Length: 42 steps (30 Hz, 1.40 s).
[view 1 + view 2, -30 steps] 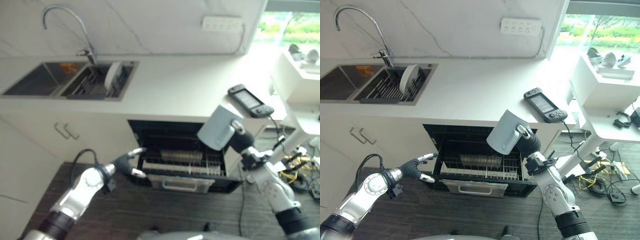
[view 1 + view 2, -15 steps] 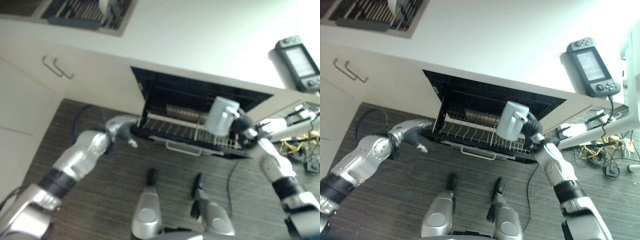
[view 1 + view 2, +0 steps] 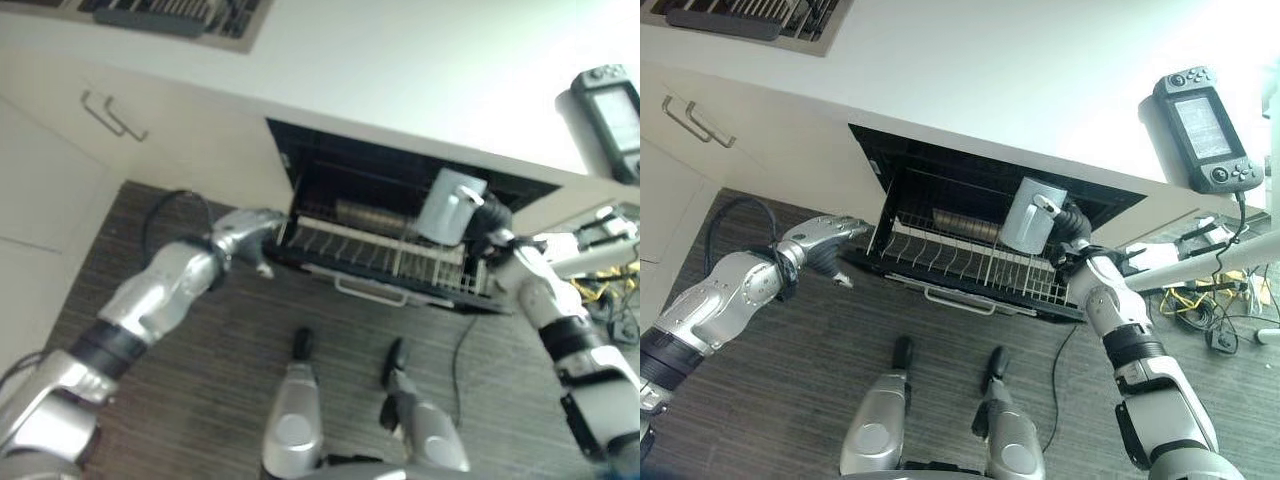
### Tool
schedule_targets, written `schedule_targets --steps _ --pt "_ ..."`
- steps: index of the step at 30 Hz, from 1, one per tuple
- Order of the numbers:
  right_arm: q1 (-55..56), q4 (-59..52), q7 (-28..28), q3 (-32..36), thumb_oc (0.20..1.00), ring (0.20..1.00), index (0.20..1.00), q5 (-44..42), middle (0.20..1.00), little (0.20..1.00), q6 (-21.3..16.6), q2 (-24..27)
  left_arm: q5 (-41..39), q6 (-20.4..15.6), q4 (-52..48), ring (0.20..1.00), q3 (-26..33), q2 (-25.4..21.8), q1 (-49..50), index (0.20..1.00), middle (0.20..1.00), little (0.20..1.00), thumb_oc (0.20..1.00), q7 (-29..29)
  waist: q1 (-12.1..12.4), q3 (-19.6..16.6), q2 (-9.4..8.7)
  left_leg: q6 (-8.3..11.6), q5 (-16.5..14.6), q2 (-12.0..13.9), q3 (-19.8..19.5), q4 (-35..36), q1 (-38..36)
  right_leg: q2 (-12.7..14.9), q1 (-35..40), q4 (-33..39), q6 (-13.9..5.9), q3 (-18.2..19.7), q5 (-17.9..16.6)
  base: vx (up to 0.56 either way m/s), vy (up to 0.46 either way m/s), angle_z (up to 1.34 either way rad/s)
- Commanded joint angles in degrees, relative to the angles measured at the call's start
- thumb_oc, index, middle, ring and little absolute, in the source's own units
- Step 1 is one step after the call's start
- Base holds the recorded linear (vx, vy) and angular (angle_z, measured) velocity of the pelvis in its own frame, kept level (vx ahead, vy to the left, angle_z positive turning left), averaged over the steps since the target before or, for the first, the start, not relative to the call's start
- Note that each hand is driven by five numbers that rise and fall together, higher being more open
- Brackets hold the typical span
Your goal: Place the dishes in the dishwasher.
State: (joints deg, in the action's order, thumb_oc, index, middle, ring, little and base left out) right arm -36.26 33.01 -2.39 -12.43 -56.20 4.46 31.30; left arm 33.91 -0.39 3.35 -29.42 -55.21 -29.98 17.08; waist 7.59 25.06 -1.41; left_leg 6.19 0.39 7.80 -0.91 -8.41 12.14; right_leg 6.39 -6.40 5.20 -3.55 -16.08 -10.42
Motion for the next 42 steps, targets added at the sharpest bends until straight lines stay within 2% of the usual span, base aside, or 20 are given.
schedule_targets --steps 1,5,8,20,24,27,32,34,37,39,40,41,42 --pt "-2.42 -0.13 -0.60 1.17 0.200 0.200 0.200 1.20 0.200 0.200 -0.98 3.49 0.00 -1.98 -1.24 1.000 -2.40 -2.93 -0.67 1.000 1.000 1.000 1.000 1.48 2.03 -4.48 -0.44 2.40 4.57 2.58 2.07 -1.71 7.87 7.56 10.67 -1.42 -8.55 0.20 7.93 0.00 0.000 0.00" --pt "-8.78 6.51 -1.85 -0.31 0.200 0.200 0.200 2.35 0.200 0.200 0.13 5.28 -2.64 -2.55 -3.12 1.000 -4.34 -5.33 -4.36 1.000 1.000 1.000 1.000 4.15 2.84 -3.04 0.58 2.51 4.65 2.18 1.58 -2.40 9.94 8.06 9.62 -1.65 -8.50 0.17 7.83 0.00 0.000 0.00" --pt "-14.36 11.21 -3.12 -2.31 0.200 0.200 0.200 2.19 0.200 0.200 1.25 6.60 -4.87 -1.10 -4.46 1.000 -5.22 -6.35 -6.26 1.000 1.000 1.000 1.000 4.26 3.57 -1.70 1.76 2.32 4.95 1.58 1.18 -2.58 11.67 8.35 8.50 -2.06 -8.38 0.58 8.09 -0.04 0.022 0.00" --pt "-22.16 19.89 -3.83 -4.11 0.200 0.200 0.200 3.80 0.200 0.200 1.93 4.82 -7.31 0.87 -8.13 1.000 -6.67 -5.39 -11.45 1.000 1.000 1.000 1.000 5.57 4.26 0.65 3.92 1.73 4.95 0.22 1.19 -4.27 15.67 9.07 6.36 -2.71 -7.98 2.28 8.55 -0.01 0.010 0.01" --pt "-23.01 21.21 -5.79 -4.05 0.200 0.200 0.200 5.99 0.200 0.200 0.95 3.86 -7.94 2.04 -9.82 1.000 -5.70 -4.96 -11.66 1.000 1.000 1.000 1.000 7.01 4.37 0.93 4.57 1.68 4.98 0.05 1.45 -4.81 16.47 9.38 6.29 -2.63 -7.86 2.48 8.41 0.00 0.000 0.00" --pt "-23.55 22.27 -8.12 -3.93 0.200 0.200 0.200 10.27 0.200 0.200 -2.01 3.38 -8.49 2.64 -10.35 1.000 -5.67 -4.90 -11.83 1.000 1.000 1.000 1.000 7.86 4.39 0.97 4.81 1.63 4.90 -0.16 1.40 -4.88 16.73 9.44 5.91 -2.74 -7.90 2.79 8.30 -0.01 0.008 -0.04" --pt "-23.36 24.81 -12.05 -4.68 0.200 0.200 0.200 14.75 0.200 0.200 -3.67 3.61 -8.26 2.15 -10.59 1.000 -6.81 -4.64 -12.16 1.000 1.000 1.000 1.000 5.31 4.14 1.41 5.74 1.47 4.90 -0.37 1.45 -5.28 17.31 9.69 5.22 -3.12 -7.88 3.31 8.17 -0.02 0.038 -0.05" --pt "-22.29 26.08 -12.94 -3.78 0.200 0.200 0.200 14.26 0.200 0.200 -4.65 3.32 -8.39 2.37 -10.67 1.000 -7.50 -4.61 -12.28 1.000 1.000 1.000 1.000 4.03 4.02 1.71 6.24 1.32 4.97 -0.57 1.71 -5.05 17.44 9.84 5.01 -3.09 -7.87 3.30 8.06 -0.03 0.034 -0.03" --pt "-21.79 27.03 -14.17 -4.64 0.200 0.200 0.200 19.31 0.200 0.200 -5.39 3.04 -8.26 3.03 -10.91 1.000 -8.12 -4.57 -12.81 1.000 1.000 1.000 1.000 3.65 3.99 2.01 6.48 1.20 5.02 -0.76 1.79 -5.14 17.75 10.05 4.72 -3.04 -7.96 3.27 7.76 -0.02 0.005 0.00" --pt "-20.99 27.34 -15.56 -5.30 0.200 0.200 0.200 19.80 0.200 0.200 -6.42 3.41 -8.16 3.38 -11.35 1.000 -7.90 -4.57 -12.21 1.000 1.000 1.000 1.000 3.13 3.87 2.26 6.80 1.22 5.05 -0.74 1.99 -5.23 17.86 10.11 4.65 -2.99 -8.00 3.25 7.68 -0.04 0.021 -0.01" --pt "-20.62 27.64 -16.37 -5.25 0.485 0.485 0.485 21.10 0.485 0.485 -7.39 3.24 -8.15 3.45 -11.55 1.000 -7.90 -4.60 -12.04 1.000 1.000 1.000 1.000 3.02 3.74 2.35 6.98 1.22 5.04 -0.79 2.10 -5.32 17.92 10.14 4.68 -2.98 -7.99 3.33 7.66 -0.03 0.032 0.00" --pt "-20.55 27.74 -18.11 -5.31 1.000 1.000 1.000 22.89 1.000 1.000 -6.34 3.33 -7.79 3.14 -11.66 1.000 -8.05 -4.66 -12.12 1.000 1.000 1.000 1.000 3.08 3.58 2.45 7.10 1.25 5.02 -0.74 2.20 -5.48 18.03 10.20 4.69 -2.96 -8.03 3.40 7.66 -0.02 0.040 0.00" --pt "-20.53 27.87 -19.26 -5.56 1.000 1.000 1.000 26.23 1.000 1.000 -6.03 3.72 -7.34 2.95 -12.00 1.000 -8.27 -4.68 -12.35 1.000 1.000 1.000 1.000 3.47 3.42 2.54 7.28 1.24 5.00 -0.83 2.25 -5.48 18.09 10.31 4.67 -2.90 -8.05 3.49 7.58 -0.02 0.041 0.00"
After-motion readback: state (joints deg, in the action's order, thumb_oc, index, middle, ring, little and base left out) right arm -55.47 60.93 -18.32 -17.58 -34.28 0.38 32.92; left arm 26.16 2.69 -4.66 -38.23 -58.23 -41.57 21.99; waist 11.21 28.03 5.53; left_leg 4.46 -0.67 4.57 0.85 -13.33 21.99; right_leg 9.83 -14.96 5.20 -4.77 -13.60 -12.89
